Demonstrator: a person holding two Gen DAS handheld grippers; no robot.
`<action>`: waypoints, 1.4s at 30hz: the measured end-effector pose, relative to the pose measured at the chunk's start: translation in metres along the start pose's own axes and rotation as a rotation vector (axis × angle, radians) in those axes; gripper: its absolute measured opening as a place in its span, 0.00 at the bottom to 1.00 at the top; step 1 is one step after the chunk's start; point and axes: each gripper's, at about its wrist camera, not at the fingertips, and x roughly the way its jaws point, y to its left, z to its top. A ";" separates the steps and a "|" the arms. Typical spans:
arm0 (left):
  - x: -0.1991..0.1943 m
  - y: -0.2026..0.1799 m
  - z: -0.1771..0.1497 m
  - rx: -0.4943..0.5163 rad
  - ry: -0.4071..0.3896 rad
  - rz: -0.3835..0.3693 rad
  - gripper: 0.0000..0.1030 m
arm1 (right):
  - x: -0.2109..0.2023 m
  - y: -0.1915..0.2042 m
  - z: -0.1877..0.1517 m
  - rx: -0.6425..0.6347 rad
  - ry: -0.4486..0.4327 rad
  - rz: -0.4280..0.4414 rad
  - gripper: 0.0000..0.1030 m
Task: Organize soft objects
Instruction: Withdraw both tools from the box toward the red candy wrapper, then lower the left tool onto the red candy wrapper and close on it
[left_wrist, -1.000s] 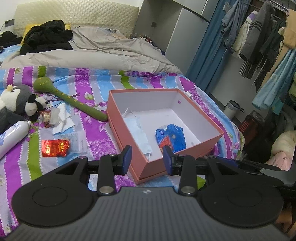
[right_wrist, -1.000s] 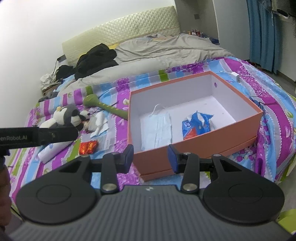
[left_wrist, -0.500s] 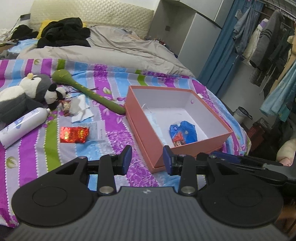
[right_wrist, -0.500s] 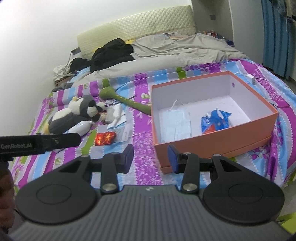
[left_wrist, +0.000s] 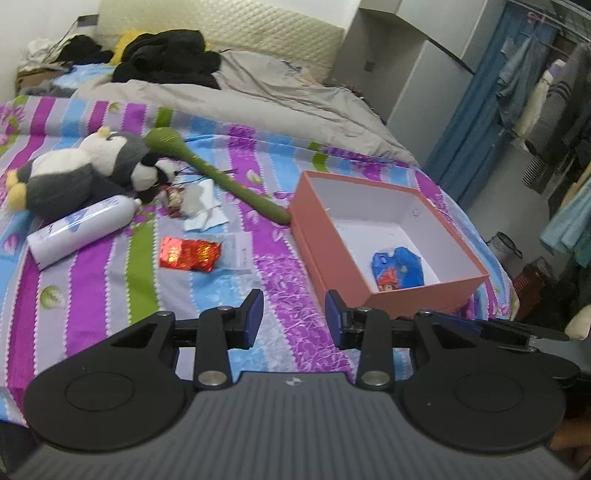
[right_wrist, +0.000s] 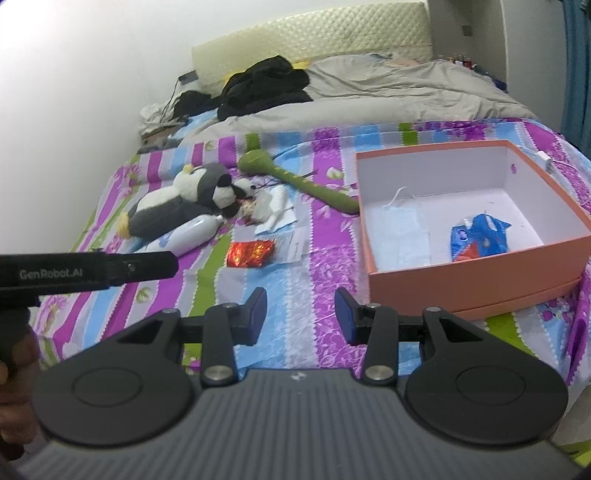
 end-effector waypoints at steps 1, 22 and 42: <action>0.000 0.003 -0.001 -0.005 0.003 0.004 0.41 | 0.001 0.002 -0.001 -0.005 0.003 0.001 0.42; 0.050 0.053 0.018 -0.058 0.061 0.058 0.46 | 0.054 0.022 0.011 -0.028 0.068 0.008 0.42; 0.131 0.100 0.045 -0.129 0.113 0.096 0.46 | 0.118 0.023 0.034 -0.050 0.113 0.000 0.42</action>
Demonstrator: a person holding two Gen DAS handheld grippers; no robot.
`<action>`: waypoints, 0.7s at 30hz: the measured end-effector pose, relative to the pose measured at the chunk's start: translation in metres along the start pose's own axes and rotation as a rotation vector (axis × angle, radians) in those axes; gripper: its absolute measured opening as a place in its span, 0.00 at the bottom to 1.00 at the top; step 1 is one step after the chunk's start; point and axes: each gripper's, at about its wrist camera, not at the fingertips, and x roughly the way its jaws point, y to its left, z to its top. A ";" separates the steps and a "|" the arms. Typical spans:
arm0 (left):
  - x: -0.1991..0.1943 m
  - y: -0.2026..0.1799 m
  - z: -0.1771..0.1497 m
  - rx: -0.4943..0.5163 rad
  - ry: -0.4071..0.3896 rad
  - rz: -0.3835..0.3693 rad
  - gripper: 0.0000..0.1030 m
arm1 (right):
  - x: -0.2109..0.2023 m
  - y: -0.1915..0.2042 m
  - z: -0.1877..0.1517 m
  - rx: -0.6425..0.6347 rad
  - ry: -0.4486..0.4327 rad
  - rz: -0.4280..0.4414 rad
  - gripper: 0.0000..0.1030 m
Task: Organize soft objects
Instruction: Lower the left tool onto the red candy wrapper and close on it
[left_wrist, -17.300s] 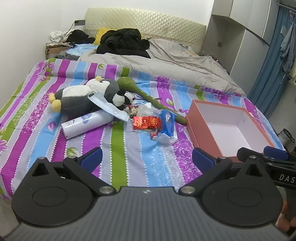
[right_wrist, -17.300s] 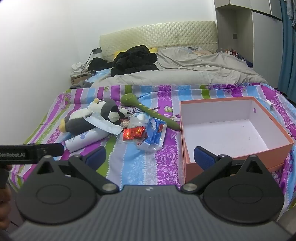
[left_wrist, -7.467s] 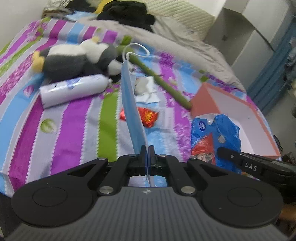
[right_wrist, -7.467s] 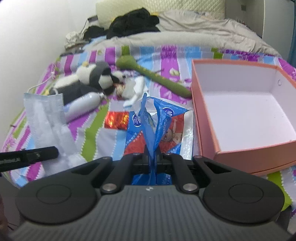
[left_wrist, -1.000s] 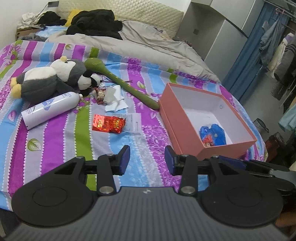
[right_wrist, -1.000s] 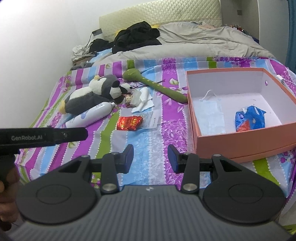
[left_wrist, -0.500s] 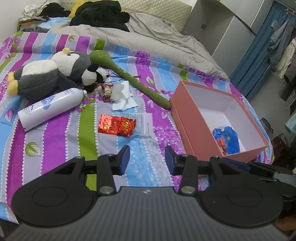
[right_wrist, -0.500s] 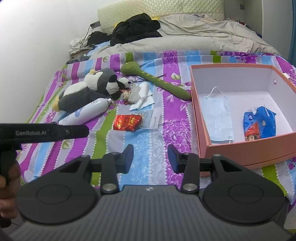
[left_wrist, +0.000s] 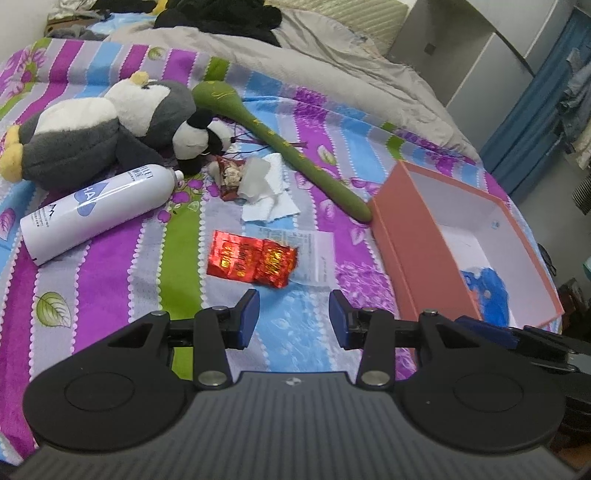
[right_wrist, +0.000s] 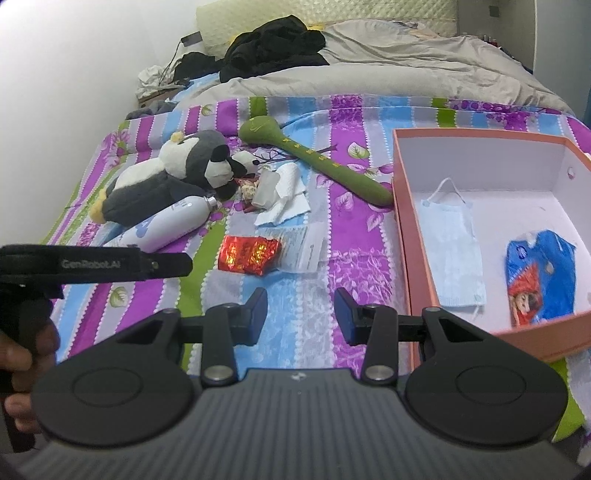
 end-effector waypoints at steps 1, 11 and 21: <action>0.006 0.004 0.003 -0.008 0.005 0.005 0.46 | 0.004 0.000 0.003 -0.003 0.001 0.001 0.41; 0.068 0.036 0.022 -0.070 0.052 0.031 0.46 | 0.062 0.001 0.021 -0.043 0.045 0.002 0.39; 0.121 0.050 0.036 -0.107 0.113 -0.047 0.46 | 0.122 -0.009 0.028 0.018 0.047 0.016 0.39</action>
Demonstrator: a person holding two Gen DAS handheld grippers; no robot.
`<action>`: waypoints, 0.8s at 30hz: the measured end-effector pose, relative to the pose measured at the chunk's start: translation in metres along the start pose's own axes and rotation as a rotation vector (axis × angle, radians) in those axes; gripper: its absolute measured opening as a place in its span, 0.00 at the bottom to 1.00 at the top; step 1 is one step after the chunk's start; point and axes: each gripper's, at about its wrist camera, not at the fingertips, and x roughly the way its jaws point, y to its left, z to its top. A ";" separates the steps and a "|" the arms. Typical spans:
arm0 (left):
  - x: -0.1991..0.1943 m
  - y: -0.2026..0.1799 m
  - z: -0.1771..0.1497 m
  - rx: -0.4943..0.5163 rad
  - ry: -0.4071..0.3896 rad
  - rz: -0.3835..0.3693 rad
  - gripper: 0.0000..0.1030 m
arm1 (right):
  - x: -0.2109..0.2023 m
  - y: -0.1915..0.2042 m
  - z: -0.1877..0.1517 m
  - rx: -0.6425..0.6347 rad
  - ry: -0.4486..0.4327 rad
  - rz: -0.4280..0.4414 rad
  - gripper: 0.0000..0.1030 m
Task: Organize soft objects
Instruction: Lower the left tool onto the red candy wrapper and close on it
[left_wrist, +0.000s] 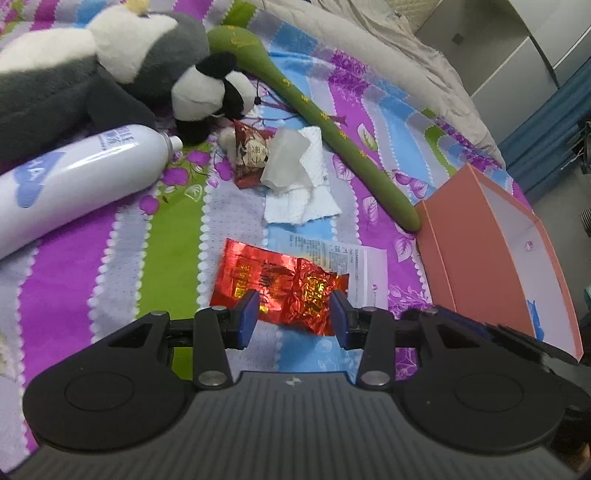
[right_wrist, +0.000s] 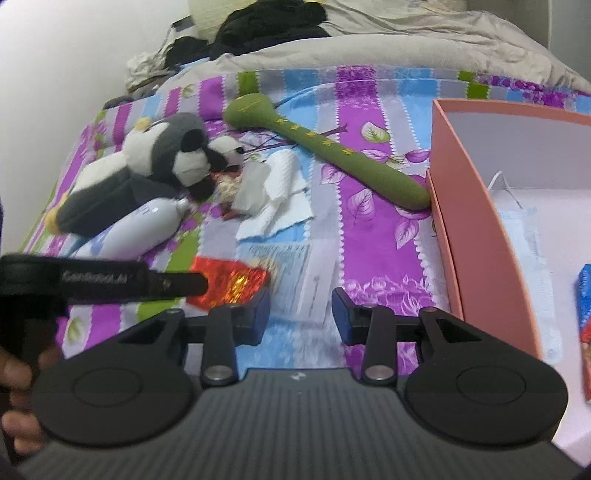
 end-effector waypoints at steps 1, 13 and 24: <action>0.005 0.001 0.001 -0.005 0.011 -0.002 0.46 | 0.006 -0.001 0.001 0.013 -0.002 -0.006 0.39; 0.034 -0.002 0.000 0.049 0.052 -0.057 0.56 | 0.057 -0.023 0.019 0.142 0.050 0.006 0.39; 0.049 -0.017 -0.009 0.176 0.065 -0.007 0.54 | 0.087 -0.031 0.018 0.221 0.149 0.077 0.25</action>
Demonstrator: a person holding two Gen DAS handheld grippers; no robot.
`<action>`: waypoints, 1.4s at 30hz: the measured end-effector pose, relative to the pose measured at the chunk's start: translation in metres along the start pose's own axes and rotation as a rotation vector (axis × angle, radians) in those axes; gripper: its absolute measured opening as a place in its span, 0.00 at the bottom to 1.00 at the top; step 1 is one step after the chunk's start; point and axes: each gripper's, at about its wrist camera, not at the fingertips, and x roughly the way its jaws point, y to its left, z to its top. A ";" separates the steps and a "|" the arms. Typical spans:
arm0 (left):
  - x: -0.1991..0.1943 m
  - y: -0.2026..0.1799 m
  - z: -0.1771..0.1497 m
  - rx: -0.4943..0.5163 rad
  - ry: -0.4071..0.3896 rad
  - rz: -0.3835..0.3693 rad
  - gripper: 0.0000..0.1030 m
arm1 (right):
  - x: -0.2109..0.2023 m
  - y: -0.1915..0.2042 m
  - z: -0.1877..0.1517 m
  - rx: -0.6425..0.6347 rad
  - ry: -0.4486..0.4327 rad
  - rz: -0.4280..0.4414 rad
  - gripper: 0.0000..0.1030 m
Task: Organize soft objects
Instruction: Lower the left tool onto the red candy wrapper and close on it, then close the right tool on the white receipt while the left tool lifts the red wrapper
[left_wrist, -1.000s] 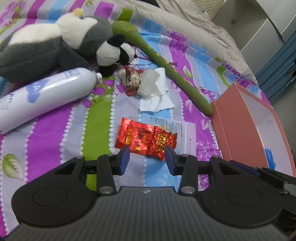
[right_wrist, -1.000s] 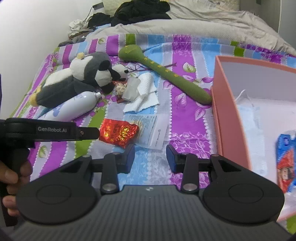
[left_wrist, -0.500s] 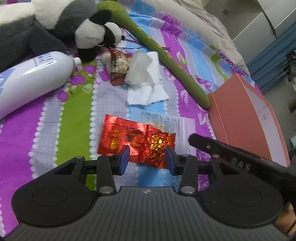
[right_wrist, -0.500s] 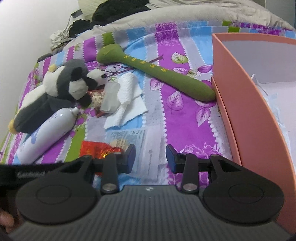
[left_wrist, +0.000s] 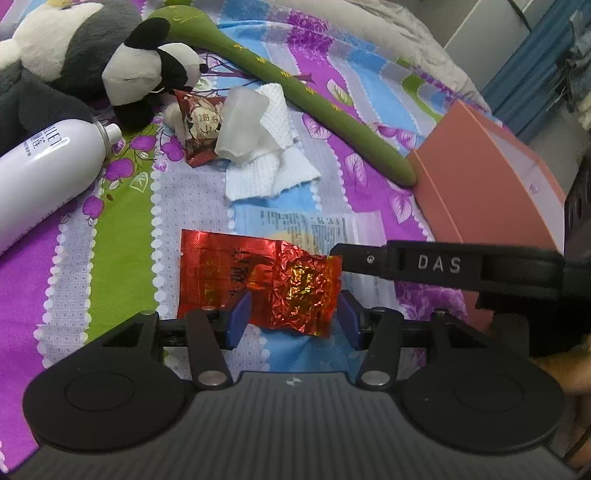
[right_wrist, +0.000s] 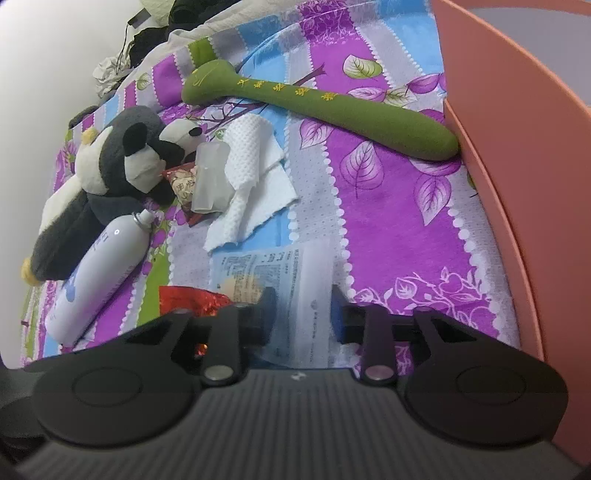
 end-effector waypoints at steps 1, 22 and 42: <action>0.001 0.000 0.000 -0.005 0.009 0.000 0.52 | 0.001 0.000 0.001 0.005 0.004 0.008 0.21; -0.022 -0.006 -0.007 -0.047 -0.006 0.045 0.17 | -0.028 0.007 -0.006 -0.060 -0.041 -0.010 0.05; -0.084 -0.020 -0.040 -0.071 -0.059 0.064 0.14 | -0.098 0.012 -0.044 -0.172 -0.134 -0.109 0.04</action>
